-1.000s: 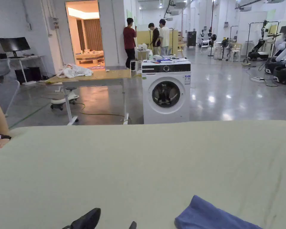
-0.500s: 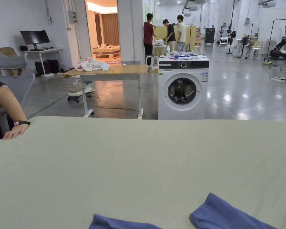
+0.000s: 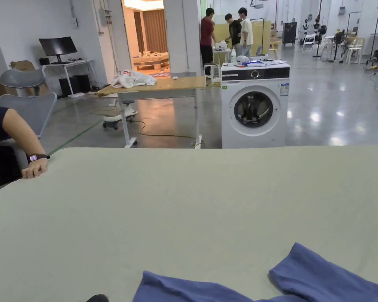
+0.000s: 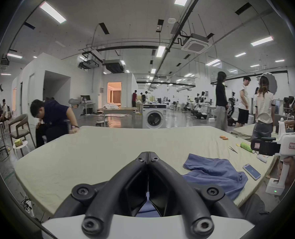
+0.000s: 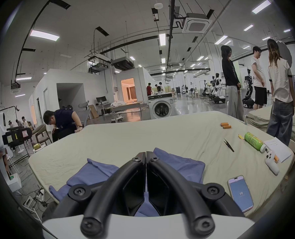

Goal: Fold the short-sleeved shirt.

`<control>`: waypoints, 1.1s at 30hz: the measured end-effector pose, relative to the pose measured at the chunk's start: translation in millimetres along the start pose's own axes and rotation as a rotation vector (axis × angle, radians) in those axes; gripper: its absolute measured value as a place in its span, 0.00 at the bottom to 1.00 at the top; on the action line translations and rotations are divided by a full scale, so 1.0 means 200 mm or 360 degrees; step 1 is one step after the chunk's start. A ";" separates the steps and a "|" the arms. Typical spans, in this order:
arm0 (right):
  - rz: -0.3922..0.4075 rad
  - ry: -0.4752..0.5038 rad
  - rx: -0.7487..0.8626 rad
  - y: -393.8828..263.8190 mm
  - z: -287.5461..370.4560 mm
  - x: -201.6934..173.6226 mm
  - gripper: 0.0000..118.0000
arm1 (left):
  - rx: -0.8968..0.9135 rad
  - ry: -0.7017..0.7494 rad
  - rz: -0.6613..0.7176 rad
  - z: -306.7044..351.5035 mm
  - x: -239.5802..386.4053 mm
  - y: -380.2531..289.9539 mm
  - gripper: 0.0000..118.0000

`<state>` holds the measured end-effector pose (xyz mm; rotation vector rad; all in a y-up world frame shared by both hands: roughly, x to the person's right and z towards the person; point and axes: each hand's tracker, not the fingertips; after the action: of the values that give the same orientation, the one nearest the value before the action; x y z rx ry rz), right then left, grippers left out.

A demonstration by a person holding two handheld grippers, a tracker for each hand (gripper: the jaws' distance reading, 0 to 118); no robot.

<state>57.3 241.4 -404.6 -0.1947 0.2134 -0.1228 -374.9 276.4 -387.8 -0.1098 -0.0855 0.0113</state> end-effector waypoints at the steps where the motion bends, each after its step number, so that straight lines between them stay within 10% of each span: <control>1: -0.0007 0.0001 -0.0004 -0.01 0.00 0.01 0.00 | -0.0040 -0.0028 0.0009 -0.05 -0.01 0.00 0.00; 6: -0.0041 -0.0001 -0.0060 -0.04 -0.01 0.04 0.00 | -0.0163 0.0019 -0.0035 -0.34 -0.09 -0.10 0.40; 12: -0.0085 -0.0074 -0.0188 -0.10 -0.02 0.12 0.00 | -0.0659 -0.0106 0.0091 -1.02 -0.24 -0.35 0.58; 20: -0.0156 -0.0245 -0.0376 -0.15 0.01 0.29 0.00 | -0.1228 0.0079 0.0235 -1.65 -0.42 -0.72 0.57; 26: -0.0215 -0.0345 -0.0431 -0.18 0.03 0.39 0.00 | -0.1297 0.0124 0.0249 -1.77 -0.43 -0.81 0.31; 29: -0.0213 -0.0340 -0.0455 -0.19 -0.01 0.41 0.00 | -0.1287 0.0088 0.0206 -1.77 -0.40 -0.80 0.00; 33: 0.0018 -0.0249 -0.0524 -0.11 -0.17 0.46 0.05 | -0.1339 0.0111 0.0018 -1.80 -0.31 -0.83 0.00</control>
<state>136.3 200.4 -451.5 -0.5290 0.0772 -0.0600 -403.8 71.7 -730.4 -0.9506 -0.0150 -0.0183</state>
